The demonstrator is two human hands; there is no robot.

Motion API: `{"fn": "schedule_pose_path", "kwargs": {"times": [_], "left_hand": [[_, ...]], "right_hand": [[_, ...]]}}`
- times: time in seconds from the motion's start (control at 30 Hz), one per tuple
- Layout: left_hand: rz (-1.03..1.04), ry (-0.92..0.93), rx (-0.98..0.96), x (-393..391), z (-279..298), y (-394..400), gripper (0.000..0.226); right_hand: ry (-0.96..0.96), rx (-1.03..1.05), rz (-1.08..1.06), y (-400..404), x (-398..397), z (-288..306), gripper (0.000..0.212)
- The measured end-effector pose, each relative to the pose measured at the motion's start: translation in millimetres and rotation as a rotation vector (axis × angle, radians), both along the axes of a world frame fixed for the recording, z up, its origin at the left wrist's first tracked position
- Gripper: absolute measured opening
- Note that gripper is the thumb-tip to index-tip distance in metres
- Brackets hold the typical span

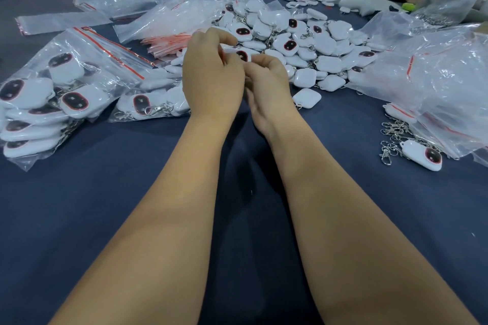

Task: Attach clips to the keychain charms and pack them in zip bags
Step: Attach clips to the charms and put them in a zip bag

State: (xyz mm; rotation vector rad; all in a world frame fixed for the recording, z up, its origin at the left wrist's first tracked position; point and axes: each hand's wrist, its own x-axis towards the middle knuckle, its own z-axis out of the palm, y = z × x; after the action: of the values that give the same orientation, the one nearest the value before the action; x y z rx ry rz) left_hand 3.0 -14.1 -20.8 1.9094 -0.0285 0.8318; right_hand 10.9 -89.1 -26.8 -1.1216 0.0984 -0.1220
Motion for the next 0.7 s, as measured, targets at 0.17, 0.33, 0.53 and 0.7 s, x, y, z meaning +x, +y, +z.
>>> {"fn": "schedule_pose_path", "kwargs": {"times": [0.17, 0.33, 0.53, 0.7], "left_hand": [[0.021, -0.087, 0.034, -3, 2, 0, 0.028], [0.049, -0.131, 0.031, -4, 4, 2, 0.026], [0.035, 0.055, 0.117, 2, 2, 1, 0.025], [0.047, 0.305, 0.557, 7, -7, 3, 0.034]], "right_hand": [[-0.129, -0.334, 0.068, 9, -3, -2, 0.016], [-0.144, -0.647, 0.087, 7, -1, -7, 0.026], [-0.224, -0.953, -0.168, 1, 1, -7, 0.030], [0.031, -1.416, -0.495, -29, 4, -6, 0.035]]}}
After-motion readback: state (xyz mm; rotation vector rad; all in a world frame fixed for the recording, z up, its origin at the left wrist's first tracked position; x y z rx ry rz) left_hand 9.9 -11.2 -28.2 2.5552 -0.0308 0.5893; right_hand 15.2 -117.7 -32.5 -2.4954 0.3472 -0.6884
